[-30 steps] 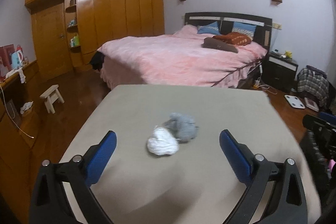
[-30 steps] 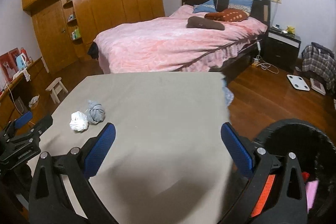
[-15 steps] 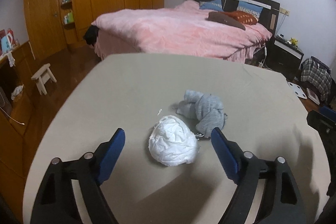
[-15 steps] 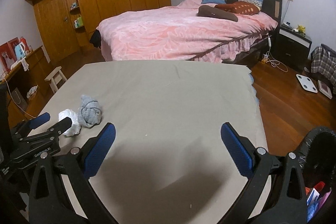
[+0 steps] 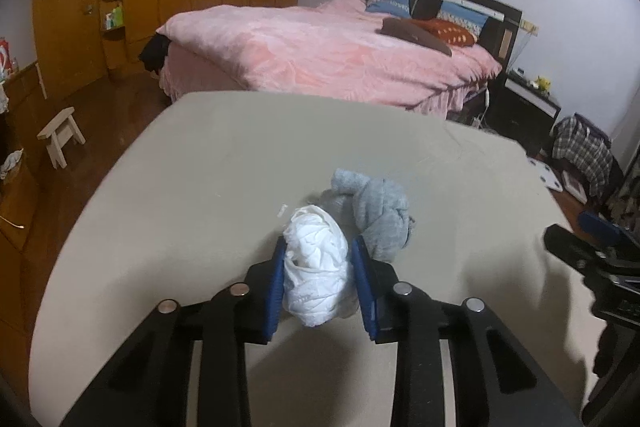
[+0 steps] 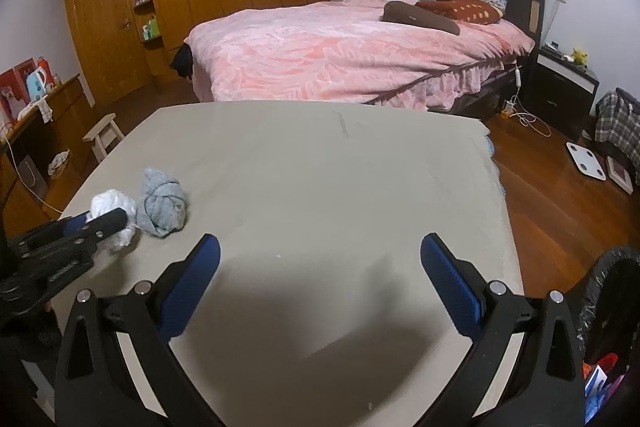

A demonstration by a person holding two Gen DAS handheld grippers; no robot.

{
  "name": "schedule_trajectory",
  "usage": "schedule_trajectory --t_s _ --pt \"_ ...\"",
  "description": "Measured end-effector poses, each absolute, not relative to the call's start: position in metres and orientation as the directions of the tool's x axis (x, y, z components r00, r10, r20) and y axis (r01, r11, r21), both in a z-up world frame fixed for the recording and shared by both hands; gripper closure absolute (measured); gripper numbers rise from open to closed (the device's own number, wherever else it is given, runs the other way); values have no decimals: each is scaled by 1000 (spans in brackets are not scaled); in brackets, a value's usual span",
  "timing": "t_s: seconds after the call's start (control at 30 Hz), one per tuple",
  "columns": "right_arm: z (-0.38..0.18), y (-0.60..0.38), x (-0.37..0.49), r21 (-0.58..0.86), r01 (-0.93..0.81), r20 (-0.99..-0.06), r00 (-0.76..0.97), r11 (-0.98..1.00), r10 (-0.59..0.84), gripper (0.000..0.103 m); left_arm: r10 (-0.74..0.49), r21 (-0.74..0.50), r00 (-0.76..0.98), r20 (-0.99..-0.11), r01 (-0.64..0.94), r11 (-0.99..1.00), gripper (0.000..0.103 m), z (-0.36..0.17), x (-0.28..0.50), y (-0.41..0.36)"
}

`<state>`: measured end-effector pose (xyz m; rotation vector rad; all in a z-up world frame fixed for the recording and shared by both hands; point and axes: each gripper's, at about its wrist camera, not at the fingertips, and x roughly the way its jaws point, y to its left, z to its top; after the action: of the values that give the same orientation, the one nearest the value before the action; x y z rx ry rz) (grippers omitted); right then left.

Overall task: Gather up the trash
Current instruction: 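Grasp the white cloth ball with the left gripper while the right gripper grasps the grey cloth ball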

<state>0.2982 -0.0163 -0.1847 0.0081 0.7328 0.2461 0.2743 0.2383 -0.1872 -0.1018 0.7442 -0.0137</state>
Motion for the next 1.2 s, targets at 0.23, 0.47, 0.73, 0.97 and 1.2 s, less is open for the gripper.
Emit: schedule_trajectory --t_s 0.23,0.47,0.73,0.97,1.2 --pt "-177 21 312 103 -282 -649 708 954 280 5 36 -41 762 -647 -82 996 71 -175 267 266" --pt "-179 72 330 128 -339 -653 679 932 336 5 111 -8 761 -640 -151 989 71 -173 265 305" --pt "-199 115 346 88 -374 -694 642 923 326 6 158 -9 745 -649 -215 977 71 -179 258 339" --pt "-210 123 354 116 -405 -743 571 907 350 43 156 -12 746 -647 -215 977 71 -181 255 342" --pt "-199 124 343 155 -469 -732 537 869 420 68 158 3 755 -637 -203 979 71 -171 249 331"
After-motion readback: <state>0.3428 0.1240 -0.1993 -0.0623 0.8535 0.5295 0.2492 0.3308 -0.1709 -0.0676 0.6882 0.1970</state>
